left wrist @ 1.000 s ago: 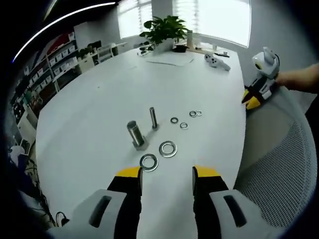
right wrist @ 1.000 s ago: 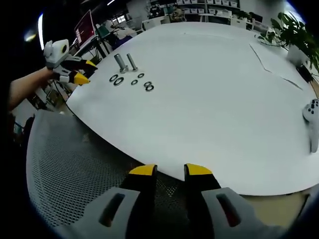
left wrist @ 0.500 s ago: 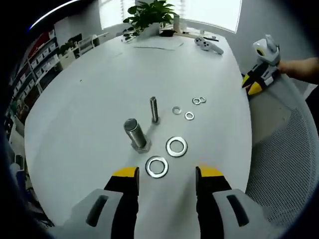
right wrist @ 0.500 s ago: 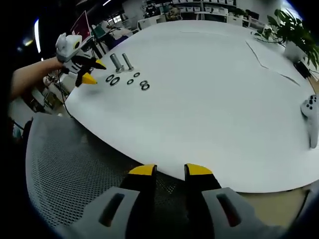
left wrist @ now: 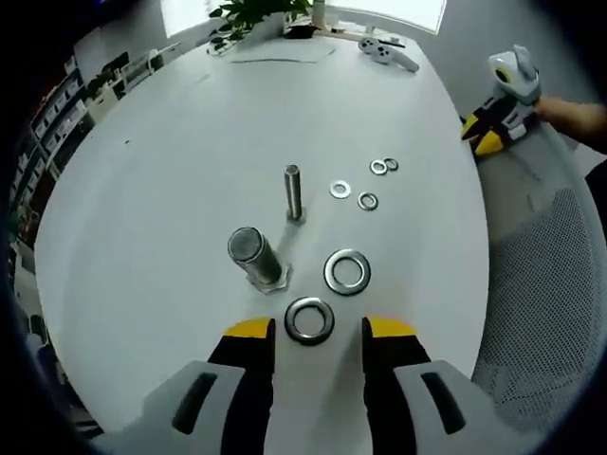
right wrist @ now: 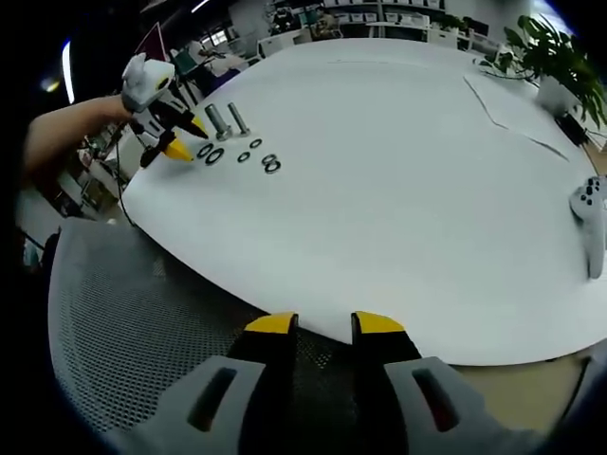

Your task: Place the washer onto the threaded stud by aligning its center hole with the stud, sliding it down to the base, and recovering from edge contact or off-axis alignment until the washer reaches the visible bottom stop.

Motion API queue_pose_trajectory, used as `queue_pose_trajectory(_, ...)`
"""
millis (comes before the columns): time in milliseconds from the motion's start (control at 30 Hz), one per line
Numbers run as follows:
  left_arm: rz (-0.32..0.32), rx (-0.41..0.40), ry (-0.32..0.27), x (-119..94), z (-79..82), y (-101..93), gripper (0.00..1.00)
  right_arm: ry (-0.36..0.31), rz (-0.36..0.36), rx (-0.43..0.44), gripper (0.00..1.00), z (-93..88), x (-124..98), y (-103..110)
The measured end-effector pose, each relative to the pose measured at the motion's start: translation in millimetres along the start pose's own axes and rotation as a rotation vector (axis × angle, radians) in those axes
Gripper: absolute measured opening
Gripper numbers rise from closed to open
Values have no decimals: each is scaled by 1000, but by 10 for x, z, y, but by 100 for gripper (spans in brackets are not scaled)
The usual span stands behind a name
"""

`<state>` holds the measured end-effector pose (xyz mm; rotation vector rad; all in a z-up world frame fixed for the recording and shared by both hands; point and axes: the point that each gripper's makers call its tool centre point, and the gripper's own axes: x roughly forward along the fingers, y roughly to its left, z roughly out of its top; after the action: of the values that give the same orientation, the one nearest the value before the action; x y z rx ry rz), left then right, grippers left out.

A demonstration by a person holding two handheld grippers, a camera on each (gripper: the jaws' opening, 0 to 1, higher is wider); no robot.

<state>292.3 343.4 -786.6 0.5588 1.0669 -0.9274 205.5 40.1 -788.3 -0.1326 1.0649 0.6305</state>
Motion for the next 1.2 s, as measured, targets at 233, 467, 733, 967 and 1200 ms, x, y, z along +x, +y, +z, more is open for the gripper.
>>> queue_pose_trajectory(233, 20, 63, 64, 58, -96, 23, 30, 0, -1, -2, 25, 3, 2, -7)
queue_pose_trajectory(467, -6, 142, 102, 87, -45, 34, 31, -1, 0, -5, 25, 8, 3, -6)
queue_pose_trajectory(733, -10, 164, 176, 105, -21, 41, 32, -2, 1, -5, 25, 8, 1, -9)
queue_pose_trajectory(967, -14, 179, 194, 108, -23, 32, 32, -6, 0, -2, 25, 11, -3, -9)
queue_pose_trajectory(1200, -15, 185, 208, 102, -25, 33, 31, -7, -2, 1, 25, 10, -4, -10)
